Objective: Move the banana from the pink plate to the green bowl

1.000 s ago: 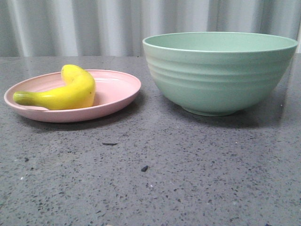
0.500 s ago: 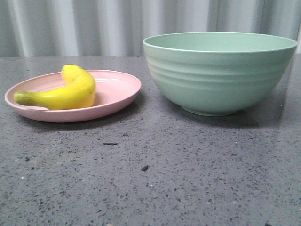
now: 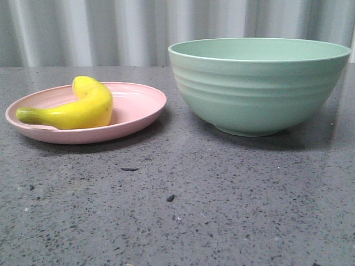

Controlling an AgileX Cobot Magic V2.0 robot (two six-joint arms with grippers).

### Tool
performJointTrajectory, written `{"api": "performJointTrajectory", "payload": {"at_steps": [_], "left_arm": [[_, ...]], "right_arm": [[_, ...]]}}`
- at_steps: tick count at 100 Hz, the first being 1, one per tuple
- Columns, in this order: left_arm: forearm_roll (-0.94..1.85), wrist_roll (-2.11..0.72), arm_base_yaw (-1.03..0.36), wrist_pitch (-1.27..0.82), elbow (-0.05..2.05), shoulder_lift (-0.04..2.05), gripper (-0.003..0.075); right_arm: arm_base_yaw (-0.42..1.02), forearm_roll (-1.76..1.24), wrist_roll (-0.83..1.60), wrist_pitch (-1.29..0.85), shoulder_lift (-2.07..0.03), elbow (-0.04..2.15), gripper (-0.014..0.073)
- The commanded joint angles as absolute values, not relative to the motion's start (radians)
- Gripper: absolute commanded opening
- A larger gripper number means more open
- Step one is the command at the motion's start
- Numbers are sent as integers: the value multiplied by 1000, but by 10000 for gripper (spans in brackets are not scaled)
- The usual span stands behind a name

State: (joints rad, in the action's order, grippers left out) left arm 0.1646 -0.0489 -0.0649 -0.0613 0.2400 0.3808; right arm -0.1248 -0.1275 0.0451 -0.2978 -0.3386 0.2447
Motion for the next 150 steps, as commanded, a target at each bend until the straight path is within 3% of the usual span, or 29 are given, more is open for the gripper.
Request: {"api": "performJointTrajectory", "payload": {"at_steps": [1, 24, 90, 150], "left_arm": [[168, -49, -63, -10, 311, 417, 404], [150, -60, -101, -136, 455, 530, 404], [184, -124, -575, -305, 753, 1006, 404], [203, -124, -602, -484, 1015, 1424, 404]], "right_arm": [[-130, -130, 50, -215, -357, 278, -62], [-130, -130, 50, -215, -357, 278, -62], [-130, -130, 50, -215, -357, 278, -62], [-130, -130, 50, -215, -357, 278, -62]]}}
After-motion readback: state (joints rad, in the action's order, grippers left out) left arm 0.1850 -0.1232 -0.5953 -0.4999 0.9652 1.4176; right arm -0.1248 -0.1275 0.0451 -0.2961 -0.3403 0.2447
